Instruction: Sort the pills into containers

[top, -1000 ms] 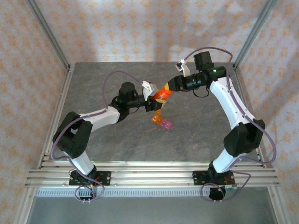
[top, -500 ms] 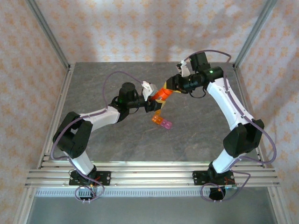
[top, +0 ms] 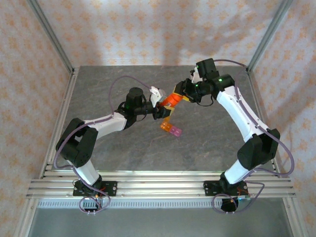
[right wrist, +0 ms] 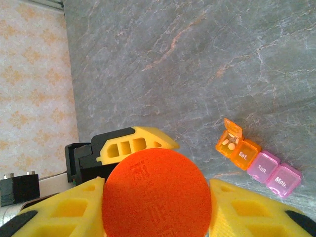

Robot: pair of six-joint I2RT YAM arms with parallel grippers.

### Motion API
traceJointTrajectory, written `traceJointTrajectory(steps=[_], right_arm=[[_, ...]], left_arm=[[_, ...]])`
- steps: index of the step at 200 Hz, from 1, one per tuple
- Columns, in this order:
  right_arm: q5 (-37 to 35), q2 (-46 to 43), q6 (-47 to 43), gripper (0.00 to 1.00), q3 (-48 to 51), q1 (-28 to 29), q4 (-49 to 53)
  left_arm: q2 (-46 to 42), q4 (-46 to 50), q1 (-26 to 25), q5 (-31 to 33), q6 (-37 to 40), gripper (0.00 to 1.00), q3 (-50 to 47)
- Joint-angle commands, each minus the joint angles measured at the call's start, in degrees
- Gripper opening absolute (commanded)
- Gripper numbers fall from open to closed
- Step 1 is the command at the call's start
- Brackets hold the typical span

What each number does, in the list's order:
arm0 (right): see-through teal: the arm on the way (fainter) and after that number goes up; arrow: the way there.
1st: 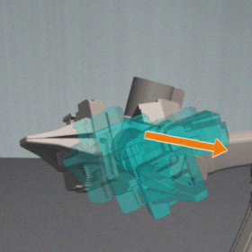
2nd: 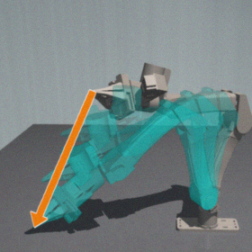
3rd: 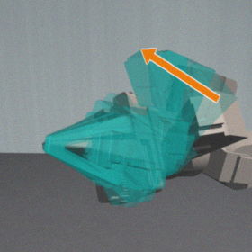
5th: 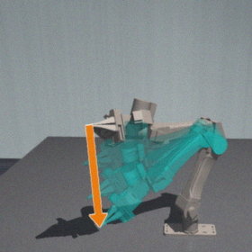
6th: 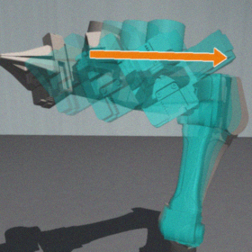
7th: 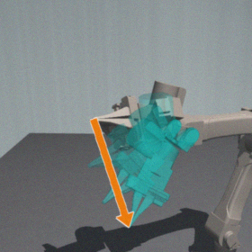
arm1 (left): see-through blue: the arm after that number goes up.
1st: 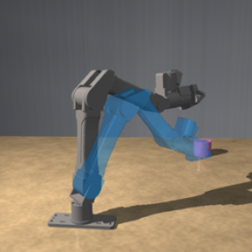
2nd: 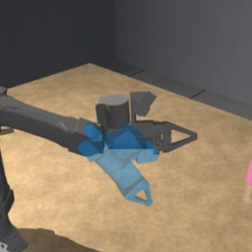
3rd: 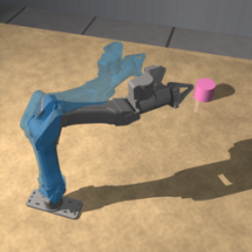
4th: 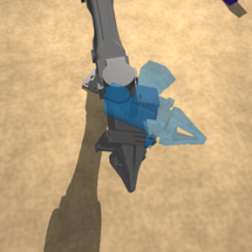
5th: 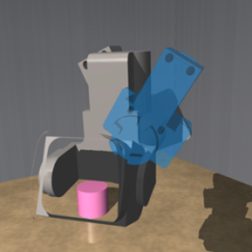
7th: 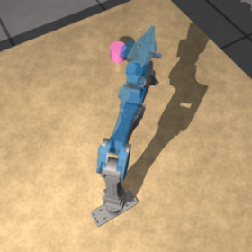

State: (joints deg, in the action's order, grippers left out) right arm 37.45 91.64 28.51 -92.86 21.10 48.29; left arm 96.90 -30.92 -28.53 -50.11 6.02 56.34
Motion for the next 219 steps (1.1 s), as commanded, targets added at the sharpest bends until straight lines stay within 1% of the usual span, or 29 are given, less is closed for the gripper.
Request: traceJointTrajectory(steps=[1,21,52,75,109,117,132,149,165,173,196,207,219], right_arm=[[-2.81,-0.16,2.14,0.44,1.80,0.95,-0.05],[-2.84,-0.17,2.19,0.45,1.80,0.95,-0.36],[-3.54,-0.21,1.87,0.49,1.09,0.92,-0.19],[-4.33,-0.23,0.79,0.57,-0.72,0.67,0.55],[-5.73,-1.93,-2.27,0.80,-5.14,-0.04,2.12],[-5.92,-1.92,-3.38,0.84,-6.61,-0.17,3.17],[-6.39,-1.55,-5.79,0.88,-9.05,-0.80,5.50],[-5.30,-1.38,-8.57,0.90,-9.98,-1.54,5.64],[-3.02,-1.20,-13.49,0.90,-10.66,-2.49,5.32],[-0.81,-0.99,-17.65,0.89,-11.29,-3.03,5.68],[5.76,-1.60,-37.57,0.87,-12.47,-3.43,10.35],[5.95,-2.78,-40.69,0.88,-11.20,-4.14,9.29],[9.48,-2.48,-42.44,0.88,-11.70,-5.79,9.89]], left_arm=[[-1.04,-7.63,-0.49,-1.84,0.92,0.00,0.72],[-1.27,-7.37,-0.48,-1.66,1.16,0.00,0.66],[-1.36,-7.23,-0.49,-1.66,1.19,0.00,0.56],[-1.52,-7.06,-0.48,-1.66,1.36,0.00,0.41],[-1.58,-6.75,-0.47,-1.70,1.62,0.00,0.35],[-1.60,-6.79,-0.44,-1.74,1.62,0.00,0.42],[-1.53,-6.80,-0.47,-1.84,1.56,0.00,0.53],[-1.51,-6.77,-0.42,-1.84,1.56,0.00,0.54],[-1.50,-6.79,-0.43,-1.90,1.62,0.00,0.49],[-1.50,-6.79,-0.47,-1.92,1.57,0.00,0.52],[-1.63,-6.93,-0.48,-1.93,1.36,0.00,0.23],[-1.65,-6.95,-0.50,-2.00,1.41,0.00,0.15],[-1.59,-6.88,-0.45,-1.92,1.45,0.00,0.14]])
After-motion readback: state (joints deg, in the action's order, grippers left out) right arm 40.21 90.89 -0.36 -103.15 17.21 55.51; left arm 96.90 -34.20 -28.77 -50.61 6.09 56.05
